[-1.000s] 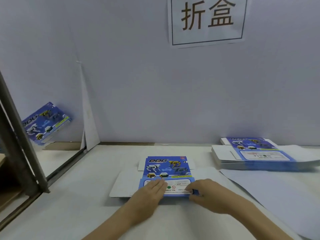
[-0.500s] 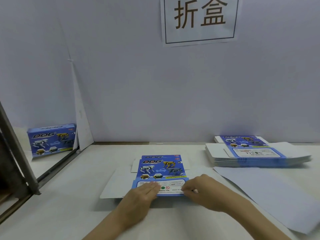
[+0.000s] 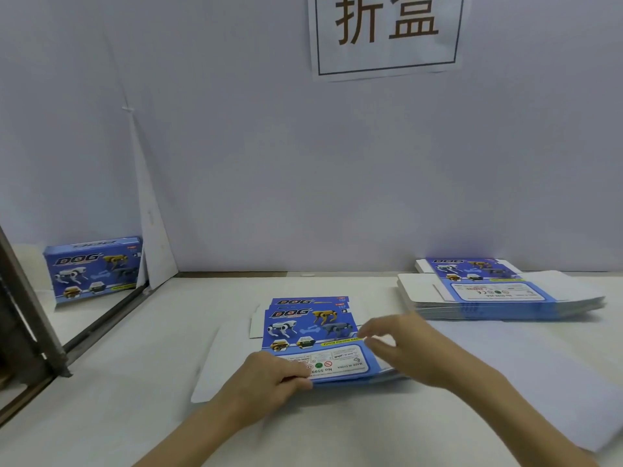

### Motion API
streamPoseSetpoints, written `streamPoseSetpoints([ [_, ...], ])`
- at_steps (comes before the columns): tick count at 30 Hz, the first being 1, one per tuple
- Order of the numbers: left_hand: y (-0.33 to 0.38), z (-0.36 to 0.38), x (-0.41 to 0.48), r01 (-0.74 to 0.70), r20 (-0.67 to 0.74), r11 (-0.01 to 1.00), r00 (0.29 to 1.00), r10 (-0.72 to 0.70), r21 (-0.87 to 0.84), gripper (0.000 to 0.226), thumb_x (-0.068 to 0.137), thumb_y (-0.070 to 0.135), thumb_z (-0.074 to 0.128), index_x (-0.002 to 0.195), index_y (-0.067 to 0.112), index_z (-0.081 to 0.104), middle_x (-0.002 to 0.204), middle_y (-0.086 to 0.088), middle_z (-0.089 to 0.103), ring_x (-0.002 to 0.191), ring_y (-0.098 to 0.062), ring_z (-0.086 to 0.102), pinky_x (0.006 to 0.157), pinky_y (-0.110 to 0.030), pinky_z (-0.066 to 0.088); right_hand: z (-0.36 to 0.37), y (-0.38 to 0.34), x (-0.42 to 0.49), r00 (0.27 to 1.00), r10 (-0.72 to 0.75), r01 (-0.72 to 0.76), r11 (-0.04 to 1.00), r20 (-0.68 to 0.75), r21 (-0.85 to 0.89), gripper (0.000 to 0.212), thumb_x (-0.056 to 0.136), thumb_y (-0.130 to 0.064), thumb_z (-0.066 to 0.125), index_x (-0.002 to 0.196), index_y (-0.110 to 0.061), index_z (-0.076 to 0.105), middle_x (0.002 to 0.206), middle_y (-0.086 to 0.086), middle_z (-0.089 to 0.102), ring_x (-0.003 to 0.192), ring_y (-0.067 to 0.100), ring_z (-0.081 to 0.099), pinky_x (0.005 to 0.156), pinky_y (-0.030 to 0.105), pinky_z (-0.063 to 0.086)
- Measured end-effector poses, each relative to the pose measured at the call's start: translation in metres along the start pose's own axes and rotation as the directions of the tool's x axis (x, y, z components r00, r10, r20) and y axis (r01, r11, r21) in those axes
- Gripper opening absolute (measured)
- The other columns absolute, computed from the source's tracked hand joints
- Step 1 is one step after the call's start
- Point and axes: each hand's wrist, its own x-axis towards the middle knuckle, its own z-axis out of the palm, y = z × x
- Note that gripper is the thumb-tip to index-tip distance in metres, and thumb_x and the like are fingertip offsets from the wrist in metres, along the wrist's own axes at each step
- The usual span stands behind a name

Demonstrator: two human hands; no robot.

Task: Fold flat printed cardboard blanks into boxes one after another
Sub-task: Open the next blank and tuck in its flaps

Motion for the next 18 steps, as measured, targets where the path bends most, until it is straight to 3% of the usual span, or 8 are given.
streamPoseSetpoints([
  [5, -0.006, -0.009, 0.001, -0.079, 0.106, 0.996, 0.992, 0.074, 0.046, 0.049, 0.084, 0.063, 0.044, 0.118, 0.035, 0.064, 0.122, 0.014, 0.064, 0.094, 0.023, 0.042, 0.071, 0.002, 0.038, 0.032, 0.013, 0.009, 0.965, 0.053, -0.030, 0.995, 0.258, -0.095, 0.056, 0.087, -0.053, 0.060, 0.139, -0.039, 0.045, 0.148, -0.013, 0.042, 0.130, 0.013, 0.042, 0.103, 0.030, 0.038],
  [9, -0.001, -0.011, -0.002, -0.178, 0.134, 0.959, 0.979, 0.151, 0.221, 0.068, 0.087, 0.071, 0.020, 0.117, 0.029, 0.064, 0.123, 0.010, 0.065, 0.104, 0.002, 0.058, 0.073, -0.002, 0.040, 0.037, 0.020, 0.015, 0.960, 0.032, 0.031, 0.975, 0.277, -0.220, 0.043, 0.090, -0.049, 0.055, 0.132, -0.037, 0.051, 0.134, -0.005, 0.056, 0.108, 0.016, 0.053, 0.086, 0.028, 0.046],
  [11, 0.004, -0.013, -0.004, -0.254, 0.016, 0.899, 0.964, 0.266, 0.357, 0.045, 0.094, 0.056, 0.038, 0.101, 0.027, 0.072, 0.098, 0.010, 0.073, 0.081, 0.001, 0.067, 0.062, -0.004, 0.046, 0.030, 0.019, 0.013, 0.968, -0.060, 0.117, 0.967, 0.242, -0.225, 0.036, 0.096, -0.048, 0.047, 0.129, -0.036, 0.055, 0.130, -0.005, 0.060, 0.103, 0.015, 0.054, 0.081, 0.025, 0.043],
  [12, 0.006, -0.015, -0.003, -0.284, -0.037, 0.875, 0.945, 0.324, 0.392, 0.022, 0.088, 0.042, 0.062, 0.096, 0.025, 0.074, 0.088, 0.008, 0.074, 0.070, 0.000, 0.068, 0.056, -0.006, 0.048, 0.026, 0.017, 0.011, 0.977, -0.121, 0.162, 0.957, 0.178, -0.241, 0.035, 0.099, -0.046, 0.042, 0.130, -0.035, 0.056, 0.132, -0.005, 0.059, 0.113, 0.017, 0.054, 0.090, 0.027, 0.041],
  [14, 0.009, -0.026, 0.010, -0.319, -0.189, 0.879, 0.897, 0.401, 0.354, 0.027, 0.070, 0.011, 0.083, 0.096, 0.012, 0.074, 0.082, 0.002, 0.074, 0.063, -0.008, 0.069, 0.050, -0.017, 0.052, 0.016, 0.014, 0.010, 0.956, -0.244, 0.171, 0.916, -0.164, -0.364, 0.038, 0.102, -0.034, 0.037, 0.133, -0.028, 0.056, 0.140, -0.001, 0.054, 0.134, 0.023, 0.045, 0.113, 0.042, 0.028],
  [16, 0.011, -0.053, 0.030, -0.233, -0.370, 0.895, 0.849, 0.378, 0.379, 0.020, 0.075, 0.002, 0.073, 0.095, 0.004, 0.074, 0.076, -0.004, 0.073, 0.056, -0.015, 0.067, 0.050, -0.023, 0.055, 0.004, 0.007, 0.011, 0.743, -0.353, 0.136, 0.911, -0.568, -0.389, 0.040, 0.098, -0.019, 0.046, 0.136, -0.014, 0.053, 0.144, 0.009, 0.047, 0.138, 0.029, 0.039, 0.114, 0.053, 0.024],
  [17, 0.016, -0.069, 0.039, -0.159, -0.477, 0.911, 0.810, 0.340, 0.380, 0.016, 0.079, 0.001, 0.067, 0.095, 0.000, 0.073, 0.070, -0.005, 0.070, 0.049, -0.015, 0.063, 0.050, -0.020, 0.053, -0.003, 0.003, 0.013, 0.649, -0.305, 0.135, 0.948, -0.697, -0.290, 0.046, 0.094, -0.013, 0.051, 0.139, -0.009, 0.048, 0.148, 0.013, 0.041, 0.140, 0.029, 0.035, 0.114, 0.052, 0.022],
  [18, 0.021, -0.084, 0.048, -0.096, -0.605, 0.939, 0.743, 0.288, 0.329, 0.014, 0.083, 0.000, 0.063, 0.094, -0.002, 0.071, 0.064, -0.006, 0.067, 0.044, -0.011, 0.055, 0.048, -0.013, 0.046, -0.009, -0.002, 0.015, 0.608, -0.211, 0.143, 0.977, -0.765, -0.157, 0.054, 0.092, -0.008, 0.056, 0.143, -0.007, 0.040, 0.151, 0.014, 0.035, 0.142, 0.028, 0.030, 0.115, 0.050, 0.022],
])
